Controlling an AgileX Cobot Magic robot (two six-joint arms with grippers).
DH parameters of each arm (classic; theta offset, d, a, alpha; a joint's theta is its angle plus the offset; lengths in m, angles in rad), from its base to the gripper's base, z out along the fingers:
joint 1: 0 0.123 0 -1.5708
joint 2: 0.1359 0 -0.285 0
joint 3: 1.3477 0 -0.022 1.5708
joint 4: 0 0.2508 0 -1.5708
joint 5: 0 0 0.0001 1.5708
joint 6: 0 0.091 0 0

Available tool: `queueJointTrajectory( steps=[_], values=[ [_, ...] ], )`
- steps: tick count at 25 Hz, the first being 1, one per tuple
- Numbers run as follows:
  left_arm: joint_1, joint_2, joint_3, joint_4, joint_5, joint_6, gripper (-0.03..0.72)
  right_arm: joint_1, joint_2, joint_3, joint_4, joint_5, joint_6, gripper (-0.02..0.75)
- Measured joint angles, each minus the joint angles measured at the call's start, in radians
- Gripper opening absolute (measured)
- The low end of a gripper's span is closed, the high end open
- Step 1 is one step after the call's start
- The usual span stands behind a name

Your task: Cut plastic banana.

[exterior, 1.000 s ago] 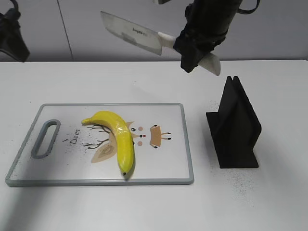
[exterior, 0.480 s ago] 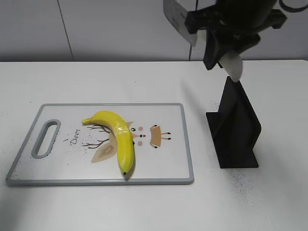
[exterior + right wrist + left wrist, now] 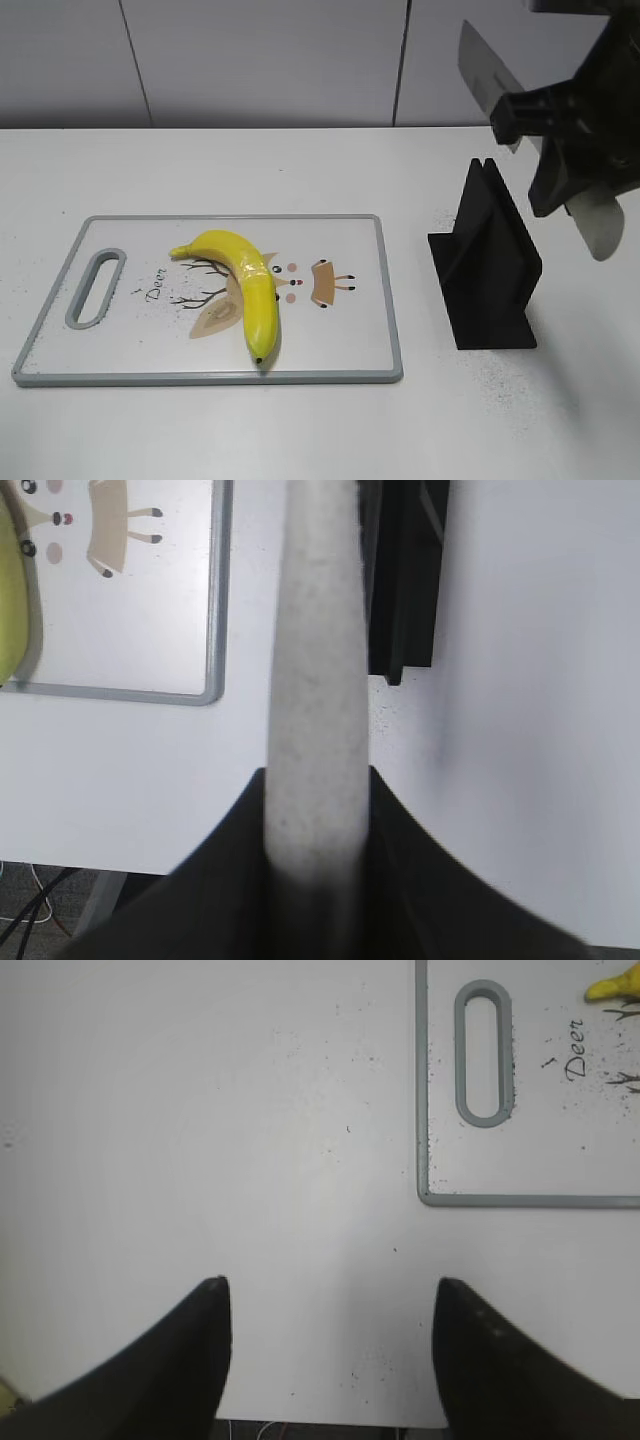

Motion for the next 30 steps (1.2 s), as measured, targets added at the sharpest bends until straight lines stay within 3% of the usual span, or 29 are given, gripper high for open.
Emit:
queueJointTrajectory(
  steps=[11, 19, 30],
  values=[
    [0.0, -0.48, 0.283, 0.008, -0.005, 0.0, 0.593, 0.0, -0.038, 0.182, -0.013, -0.103, 0.041, 0.16],
    [0.0, -0.794, 0.367, 0.008, 0.006, 0.0, 0.588, 0.0, -0.038, 0.212, -0.08, -0.147, 0.081, 0.16],
    [0.0, -0.81, 0.409, 0.008, -0.101, 0.0, 0.585, 0.0, -0.034, 0.225, -0.097, -0.184, 0.089, 0.16]
  ],
)
